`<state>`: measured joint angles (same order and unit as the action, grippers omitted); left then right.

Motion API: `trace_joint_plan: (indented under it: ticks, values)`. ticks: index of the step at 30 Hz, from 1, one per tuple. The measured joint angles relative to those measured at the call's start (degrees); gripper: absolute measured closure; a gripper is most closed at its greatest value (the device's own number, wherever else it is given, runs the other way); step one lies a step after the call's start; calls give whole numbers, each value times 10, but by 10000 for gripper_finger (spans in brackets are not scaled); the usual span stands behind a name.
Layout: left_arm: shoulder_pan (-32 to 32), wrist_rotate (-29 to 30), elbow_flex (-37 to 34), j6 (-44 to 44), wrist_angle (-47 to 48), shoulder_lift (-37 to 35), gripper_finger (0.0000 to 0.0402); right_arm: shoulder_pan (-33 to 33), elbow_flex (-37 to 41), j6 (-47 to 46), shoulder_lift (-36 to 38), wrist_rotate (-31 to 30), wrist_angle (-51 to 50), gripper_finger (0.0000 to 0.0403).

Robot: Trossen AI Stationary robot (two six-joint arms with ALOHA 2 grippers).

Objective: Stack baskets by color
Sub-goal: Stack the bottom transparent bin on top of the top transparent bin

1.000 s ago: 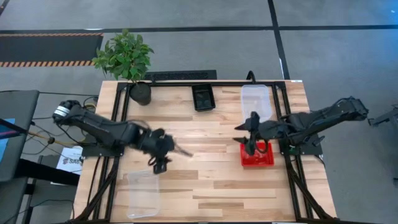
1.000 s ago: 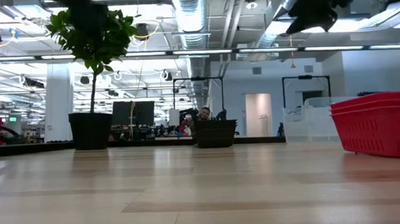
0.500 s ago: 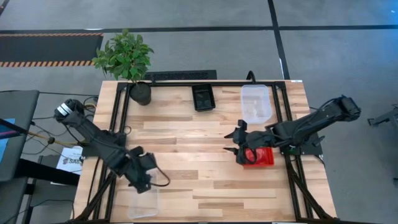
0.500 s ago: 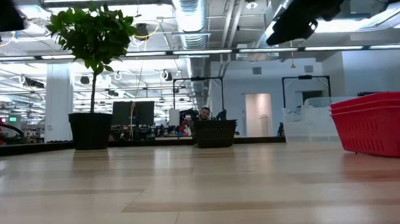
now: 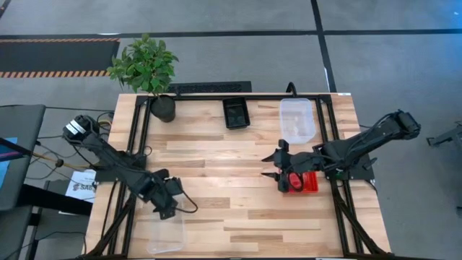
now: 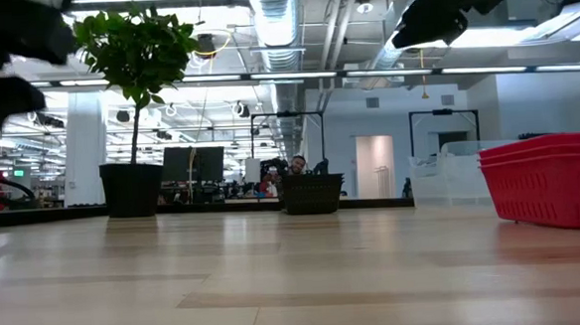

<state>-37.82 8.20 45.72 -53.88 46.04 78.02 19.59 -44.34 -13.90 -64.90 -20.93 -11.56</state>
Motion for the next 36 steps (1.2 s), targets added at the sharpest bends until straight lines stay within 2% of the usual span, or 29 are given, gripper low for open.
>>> trace_joint_plan:
  ticks: [5, 11, 14, 19, 21, 25, 31, 36]
  values:
    - [45, -29, -34, 62, -68, 0, 194, 15, 0, -24, 9, 0, -16, 148]
    - [73, -59, -35, 121, -65, 0, 205, 22, 0, -23, 9, 0, -24, 148]
    - [80, -69, -35, 144, -66, 0, 244, 22, 0, -23, 9, -2, -22, 148]
    - [91, -100, -35, 167, -67, 0, 358, 22, 0, -43, 9, -1, -22, 148]
    - [103, -118, -33, 173, -66, 0, 389, 22, 0, -67, 8, 1, -35, 148]
    - [151, -118, 5, 217, -66, 0, 399, 16, 0, -70, -13, 18, -84, 148]
    - [252, -112, 88, 305, -78, 0, 401, 29, 0, -107, -12, 28, -88, 148]
    - [331, -99, 135, 363, -87, 0, 401, 43, 0, -182, -12, -7, -84, 148]
